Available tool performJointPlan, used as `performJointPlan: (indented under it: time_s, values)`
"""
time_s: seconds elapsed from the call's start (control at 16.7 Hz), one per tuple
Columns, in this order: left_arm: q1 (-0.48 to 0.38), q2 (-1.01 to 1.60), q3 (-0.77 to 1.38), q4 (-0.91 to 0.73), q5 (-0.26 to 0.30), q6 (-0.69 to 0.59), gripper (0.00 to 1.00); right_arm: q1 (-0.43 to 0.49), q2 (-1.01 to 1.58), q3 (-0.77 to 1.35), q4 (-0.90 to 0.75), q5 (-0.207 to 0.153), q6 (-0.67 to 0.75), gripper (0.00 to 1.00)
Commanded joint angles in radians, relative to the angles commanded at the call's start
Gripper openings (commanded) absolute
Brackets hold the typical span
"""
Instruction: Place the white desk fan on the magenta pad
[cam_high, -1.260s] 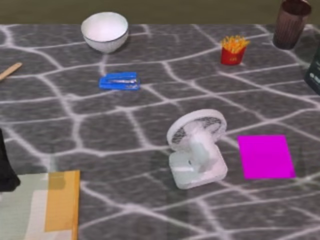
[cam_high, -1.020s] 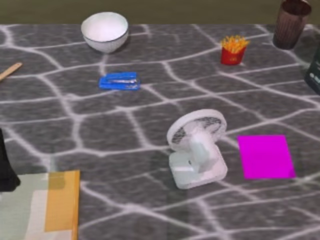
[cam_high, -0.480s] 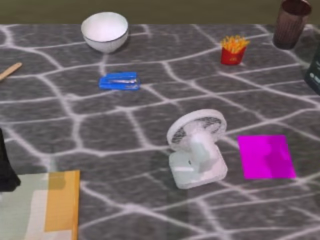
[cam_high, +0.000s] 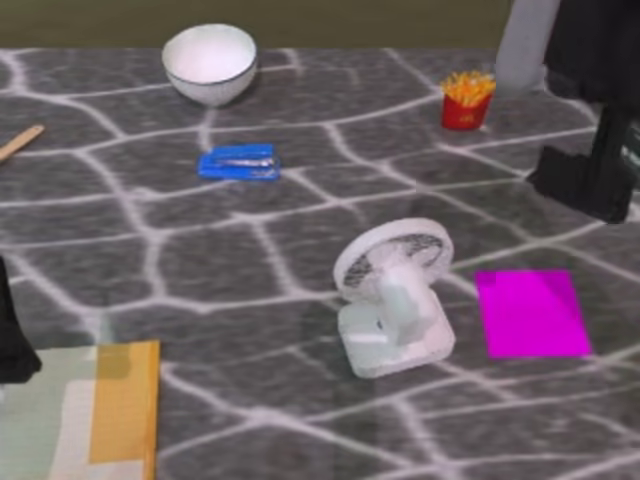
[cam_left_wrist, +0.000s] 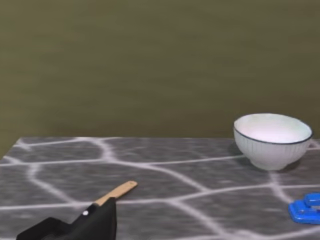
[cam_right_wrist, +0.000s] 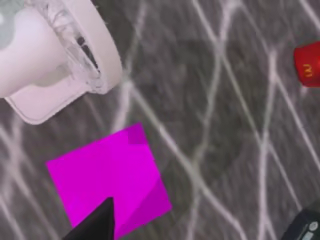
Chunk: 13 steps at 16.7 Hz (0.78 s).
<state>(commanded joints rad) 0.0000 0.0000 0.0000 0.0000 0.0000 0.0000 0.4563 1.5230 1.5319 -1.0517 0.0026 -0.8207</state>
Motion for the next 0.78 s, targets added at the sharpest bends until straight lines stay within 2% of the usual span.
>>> performJointPlan:
  time_s: [0.24,0.42,0.6,0.78]
  values:
    - [0.0,0.0,0.0,0.0,0.0,0.0,1.0,0.104,0.367,0.37,-0.241,0.0,-0.186,1.0]
    - [0.0,0.0,0.0,0.0,0.0,0.0,1.0,0.162,0.571,0.557,-0.382,0.001,-0.289,1.0]
    - [0.0,0.0,0.0,0.0,0.0,0.0,1.0,0.196,0.687,0.658,-0.471,0.001,-0.351,1.0]
    - [0.0,0.0,0.0,0.0,0.0,0.0,1.0,0.203,0.713,0.678,-0.492,0.001,-0.365,1.0]
